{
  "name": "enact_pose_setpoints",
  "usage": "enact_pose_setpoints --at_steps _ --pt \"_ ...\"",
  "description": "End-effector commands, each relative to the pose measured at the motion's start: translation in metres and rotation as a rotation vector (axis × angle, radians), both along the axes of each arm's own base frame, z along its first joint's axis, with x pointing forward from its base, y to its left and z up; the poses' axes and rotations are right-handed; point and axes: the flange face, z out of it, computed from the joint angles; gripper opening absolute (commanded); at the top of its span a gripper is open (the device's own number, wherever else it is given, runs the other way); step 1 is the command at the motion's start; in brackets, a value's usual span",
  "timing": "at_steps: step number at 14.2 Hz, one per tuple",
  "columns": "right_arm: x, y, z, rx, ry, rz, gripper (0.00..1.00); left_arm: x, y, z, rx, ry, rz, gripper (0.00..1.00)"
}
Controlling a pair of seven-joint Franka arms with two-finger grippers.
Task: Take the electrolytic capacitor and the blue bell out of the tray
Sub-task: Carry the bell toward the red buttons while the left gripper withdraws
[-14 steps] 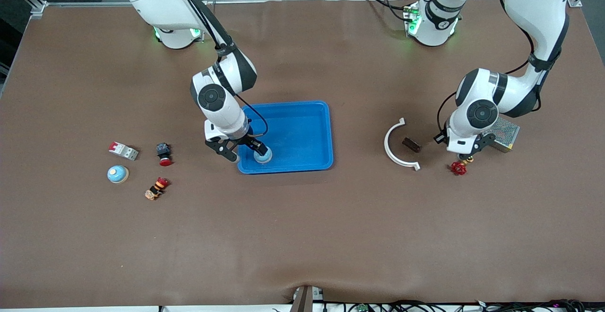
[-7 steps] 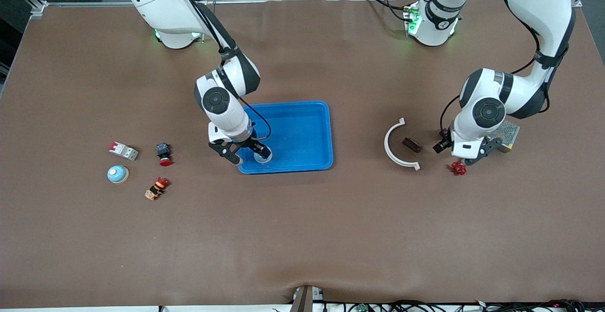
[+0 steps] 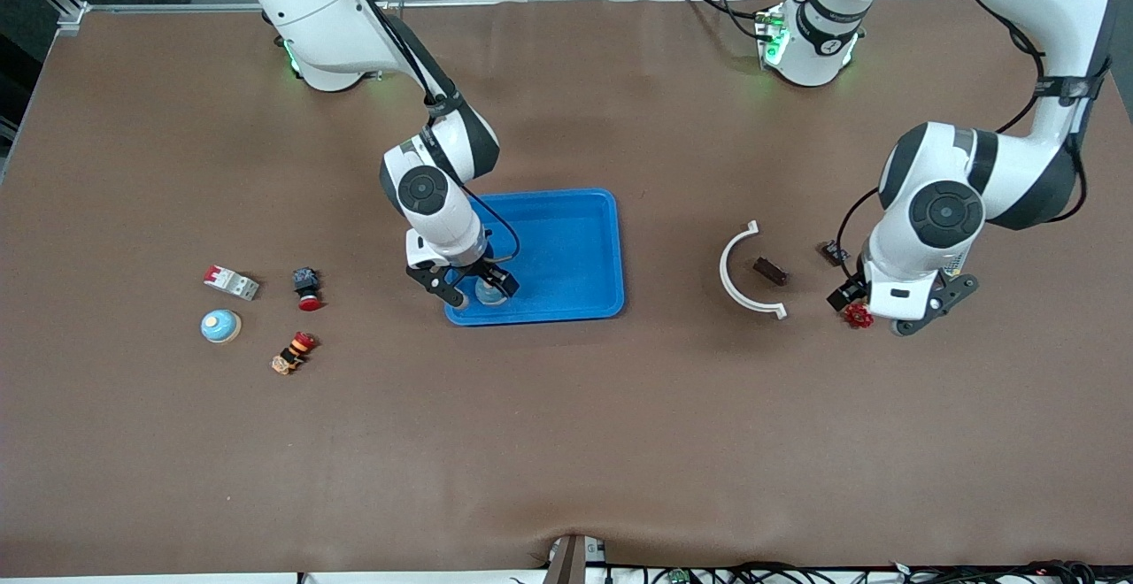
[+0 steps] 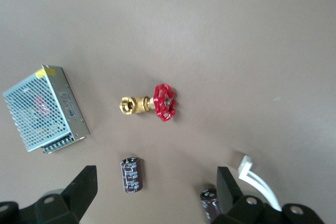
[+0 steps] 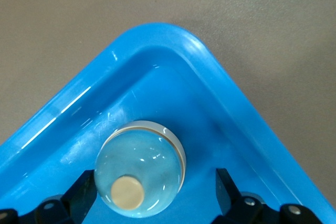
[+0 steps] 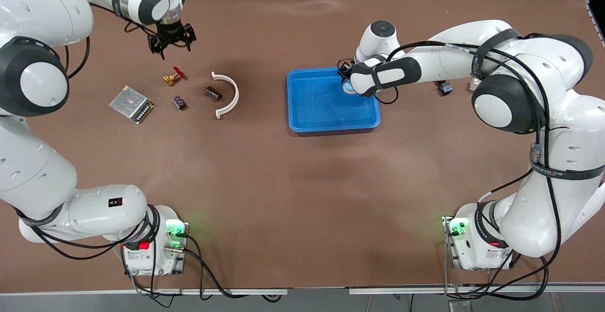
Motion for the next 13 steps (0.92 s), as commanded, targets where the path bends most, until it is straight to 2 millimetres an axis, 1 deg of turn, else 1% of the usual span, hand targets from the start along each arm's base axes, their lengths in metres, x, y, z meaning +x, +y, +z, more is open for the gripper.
enact_pose_setpoints --at_steps 1,3,4,5,6,7,8,9,10,12,13 --pt "0.001 0.006 0.002 0.003 -0.009 -0.010 0.74 0.016 -0.006 0.045 0.012 -0.005 -0.019 1.00" --pt "0.001 0.006 0.001 0.003 -0.007 -0.011 0.19 0.021 -0.009 0.065 0.010 -0.006 -0.027 1.00" --pt "0.001 0.006 0.001 0.002 -0.005 -0.012 0.00 0.023 -0.009 0.074 0.012 -0.010 -0.034 1.00" --pt "0.002 0.005 0.002 0.008 -0.001 -0.027 0.00 0.024 -0.009 0.083 0.013 -0.012 -0.052 1.00" --pt "0.004 0.003 0.002 0.003 0.007 -0.028 0.00 0.026 -0.010 0.099 0.007 -0.024 -0.070 1.00" --pt "0.006 0.000 0.004 0.001 0.009 -0.029 0.00 0.026 -0.013 0.107 -0.008 -0.016 -0.075 1.00" --pt "0.011 -0.001 0.011 -0.006 0.023 -0.025 0.00 0.026 -0.017 0.113 -0.029 -0.018 -0.070 1.00" --pt "0.017 -0.002 0.020 -0.029 0.061 -0.020 0.00 0.026 -0.020 0.117 -0.035 -0.022 -0.072 1.00" --pt "0.028 -0.003 0.034 -0.052 0.112 -0.022 0.00 0.023 -0.027 0.121 -0.039 -0.028 -0.085 1.00" --pt "0.047 -0.009 0.061 -0.085 0.185 -0.010 0.00 0.021 -0.033 0.130 -0.039 -0.042 -0.100 1.00" --pt "0.048 -0.015 0.065 -0.099 0.216 0.024 0.00 0.021 -0.036 0.140 -0.041 -0.058 -0.113 1.00"
